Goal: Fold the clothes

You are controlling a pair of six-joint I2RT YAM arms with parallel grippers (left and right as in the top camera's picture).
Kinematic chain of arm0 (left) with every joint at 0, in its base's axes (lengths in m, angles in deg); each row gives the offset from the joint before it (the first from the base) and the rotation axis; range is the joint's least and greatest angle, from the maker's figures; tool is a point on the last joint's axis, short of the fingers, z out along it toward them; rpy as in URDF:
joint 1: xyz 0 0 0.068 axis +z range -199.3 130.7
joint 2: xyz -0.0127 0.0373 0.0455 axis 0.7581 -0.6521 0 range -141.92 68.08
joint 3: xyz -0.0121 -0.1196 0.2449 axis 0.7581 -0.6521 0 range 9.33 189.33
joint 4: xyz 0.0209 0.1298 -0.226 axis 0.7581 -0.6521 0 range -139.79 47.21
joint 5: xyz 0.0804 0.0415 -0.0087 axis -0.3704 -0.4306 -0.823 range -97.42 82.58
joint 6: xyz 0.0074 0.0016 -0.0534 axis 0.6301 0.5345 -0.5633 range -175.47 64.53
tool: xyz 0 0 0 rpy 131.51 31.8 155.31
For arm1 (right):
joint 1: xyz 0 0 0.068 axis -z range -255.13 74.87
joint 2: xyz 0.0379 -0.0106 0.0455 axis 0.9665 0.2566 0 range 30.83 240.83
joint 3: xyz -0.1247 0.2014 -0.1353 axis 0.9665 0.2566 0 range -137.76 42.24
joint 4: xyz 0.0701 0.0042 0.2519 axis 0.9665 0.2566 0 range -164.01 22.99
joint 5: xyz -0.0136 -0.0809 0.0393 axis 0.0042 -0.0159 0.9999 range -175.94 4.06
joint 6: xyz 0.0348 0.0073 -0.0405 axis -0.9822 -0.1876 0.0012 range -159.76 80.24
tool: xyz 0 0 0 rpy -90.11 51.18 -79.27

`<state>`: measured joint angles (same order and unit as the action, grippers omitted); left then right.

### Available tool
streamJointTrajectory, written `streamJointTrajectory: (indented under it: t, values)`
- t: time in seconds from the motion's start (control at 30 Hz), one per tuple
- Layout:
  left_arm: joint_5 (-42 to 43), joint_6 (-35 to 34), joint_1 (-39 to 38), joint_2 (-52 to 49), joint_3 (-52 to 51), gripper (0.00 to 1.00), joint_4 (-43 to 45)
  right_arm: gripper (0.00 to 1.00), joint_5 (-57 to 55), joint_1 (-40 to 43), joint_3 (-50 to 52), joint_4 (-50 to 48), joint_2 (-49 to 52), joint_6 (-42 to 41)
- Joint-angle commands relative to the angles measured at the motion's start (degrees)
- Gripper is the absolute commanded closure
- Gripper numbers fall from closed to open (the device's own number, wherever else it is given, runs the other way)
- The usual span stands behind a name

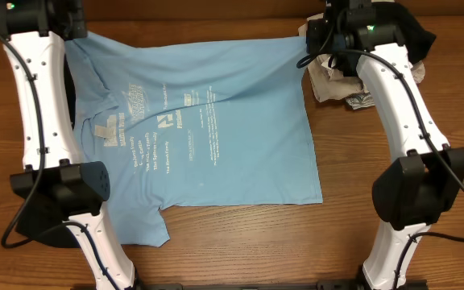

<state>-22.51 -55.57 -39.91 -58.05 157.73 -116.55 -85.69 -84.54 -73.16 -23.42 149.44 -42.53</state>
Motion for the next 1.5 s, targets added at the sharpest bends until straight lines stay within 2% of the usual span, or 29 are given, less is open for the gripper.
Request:
streamJointTrajectory:
  t: [0.0, 0.13, 0.27, 0.43, 0.57, 0.8, 0.9, 1.0, 1.2, 1.47]
  values:
    - [3.3, -1.0, 3.0, 0.1, 0.1, 0.96, 1.2, 0.96, 2.4, 0.2, -0.5, -2.1, 0.3, 1.4]
    - [15.0, 0.1, 5.4, 0.2, 0.2, 0.96, 5.5, 0.96, 8.8, 0.2, -0.6, -8.9, 0.2, 10.5]
    - [31.4, 4.0, 7.5, 0.2, 0.2, 0.96, 6.1, 0.96, 12.5, 0.2, -0.6, -12.3, -0.8, 12.0]
    - [38.6, 10.0, 8.7, 0.1, 0.2, 0.96, 1.4, 0.96, 14.9, 0.2, -0.6, -10.1, -0.9, 12.0]
    - [37.8, 15.4, 8.8, 0.1, 0.2, 0.96, -5.0, 0.96, 14.9, 0.7, -0.5, -3.4, -0.8, 12.0]
    - [27.9, 14.8, 8.8, 0.1, -1.7, 0.96, -11.5, 0.96, 15.2, 3.6, -0.4, 8.1, -0.8, 12.0]
    - [22.5, 11.7, 9.0, 0.1, -4.0, 0.96, -12.3, 0.96, 17.1, 4.9, -0.4, 11.6, -0.8, 12.0]
    - [18.8, 8.7, 9.3, 0.1, -6.9, 0.96, -12.2, 0.96, 17.6, 5.5, -0.3, 13.8, -0.8, 12.0]
    - [18.4, 6.6, 10.6, 0.1, -13.1, 0.96, -10.3, 0.96, 17.7, 5.7, 0.9, 17.3, -0.5, 12.0]
    - [14.4, 6.5, 10.9, 0.1, -17.4, 0.96, -10.4, 0.96, 17.6, 5.8, 9.9, 15.9, -0.2, 12.0]
